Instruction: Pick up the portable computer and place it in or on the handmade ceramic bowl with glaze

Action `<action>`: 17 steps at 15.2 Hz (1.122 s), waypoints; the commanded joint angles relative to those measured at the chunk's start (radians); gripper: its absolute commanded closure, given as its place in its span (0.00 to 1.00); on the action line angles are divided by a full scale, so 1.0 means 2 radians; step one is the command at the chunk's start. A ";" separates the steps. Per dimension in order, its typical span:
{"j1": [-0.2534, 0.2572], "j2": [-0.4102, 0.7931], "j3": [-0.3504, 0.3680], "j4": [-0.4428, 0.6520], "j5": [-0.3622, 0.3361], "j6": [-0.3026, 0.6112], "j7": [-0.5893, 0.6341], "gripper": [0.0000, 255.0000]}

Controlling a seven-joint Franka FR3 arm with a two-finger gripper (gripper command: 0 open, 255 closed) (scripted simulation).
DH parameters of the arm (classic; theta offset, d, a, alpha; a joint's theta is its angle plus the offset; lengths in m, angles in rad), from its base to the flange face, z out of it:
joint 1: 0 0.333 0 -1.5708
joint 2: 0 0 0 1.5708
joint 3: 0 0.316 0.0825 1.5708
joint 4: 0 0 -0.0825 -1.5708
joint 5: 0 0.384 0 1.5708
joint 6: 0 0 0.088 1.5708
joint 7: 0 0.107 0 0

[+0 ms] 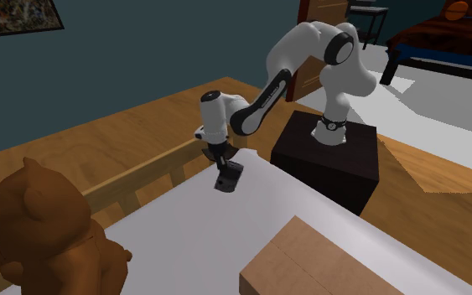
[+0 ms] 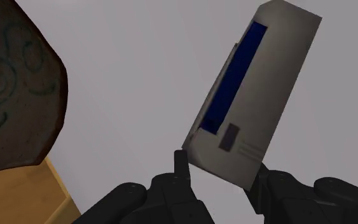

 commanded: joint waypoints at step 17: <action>0.010 -0.070 -0.016 0.016 -0.023 -0.084 0.015 1.00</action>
